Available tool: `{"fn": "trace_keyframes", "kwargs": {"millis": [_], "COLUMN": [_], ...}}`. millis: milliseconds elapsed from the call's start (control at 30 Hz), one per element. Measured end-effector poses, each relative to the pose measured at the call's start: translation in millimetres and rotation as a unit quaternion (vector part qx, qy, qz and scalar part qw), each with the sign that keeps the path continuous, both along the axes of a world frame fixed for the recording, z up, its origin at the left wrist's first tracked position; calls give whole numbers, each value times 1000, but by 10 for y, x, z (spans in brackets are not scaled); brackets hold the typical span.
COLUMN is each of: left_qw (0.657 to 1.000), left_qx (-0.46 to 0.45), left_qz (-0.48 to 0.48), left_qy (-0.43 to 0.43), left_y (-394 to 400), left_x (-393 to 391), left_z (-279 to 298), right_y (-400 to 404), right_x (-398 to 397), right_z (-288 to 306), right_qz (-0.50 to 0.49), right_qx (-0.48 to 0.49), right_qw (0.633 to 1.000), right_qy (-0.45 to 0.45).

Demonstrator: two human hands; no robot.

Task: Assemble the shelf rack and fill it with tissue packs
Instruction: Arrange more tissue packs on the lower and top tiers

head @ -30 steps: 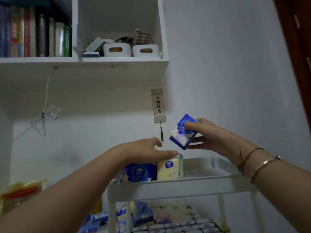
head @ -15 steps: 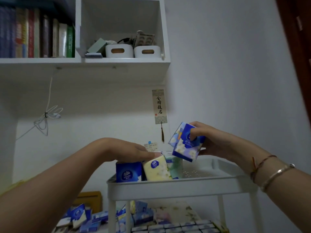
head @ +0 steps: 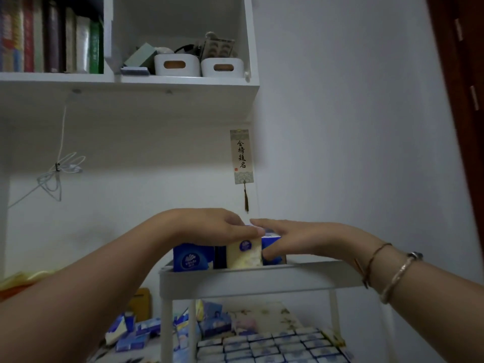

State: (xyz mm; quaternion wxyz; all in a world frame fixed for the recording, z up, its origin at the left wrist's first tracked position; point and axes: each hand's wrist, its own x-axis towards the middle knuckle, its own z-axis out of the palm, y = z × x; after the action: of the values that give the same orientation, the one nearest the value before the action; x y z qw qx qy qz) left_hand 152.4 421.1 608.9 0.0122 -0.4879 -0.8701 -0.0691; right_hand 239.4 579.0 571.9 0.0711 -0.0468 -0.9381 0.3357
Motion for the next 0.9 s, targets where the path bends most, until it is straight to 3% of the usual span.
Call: {"fn": "trace_keyframes", "kwargs": {"millis": [67,233,433,567,800,900], "left_qw": [999,998,995,993,994,988], "left_qx": [-9,-7,-51,-69,35,133], "left_qz": [-23,-38,-22,-23,-70,-67], "left_qy": [41,44,79,95,71,42], "left_y": [-33,-100,-113,-122,-322,-508], "left_x": [-1,-32,-12,23,0,-79], "left_z": [-29,-100,-86,-104,-113,-139], "right_y": [-8,-46,-219,-253,-262,-453], "right_x": [-2,69,124,83,138,251], "right_z": [6,-30,-34,-28,-100,-88], "right_qz": [-29,-109,-125,-126,-173,-179], "right_qx": [7,-123,87,77,49,71], "right_qw": [999,986,988,989,982,963], "right_qy": [-11,29,33,21,61,188]}}
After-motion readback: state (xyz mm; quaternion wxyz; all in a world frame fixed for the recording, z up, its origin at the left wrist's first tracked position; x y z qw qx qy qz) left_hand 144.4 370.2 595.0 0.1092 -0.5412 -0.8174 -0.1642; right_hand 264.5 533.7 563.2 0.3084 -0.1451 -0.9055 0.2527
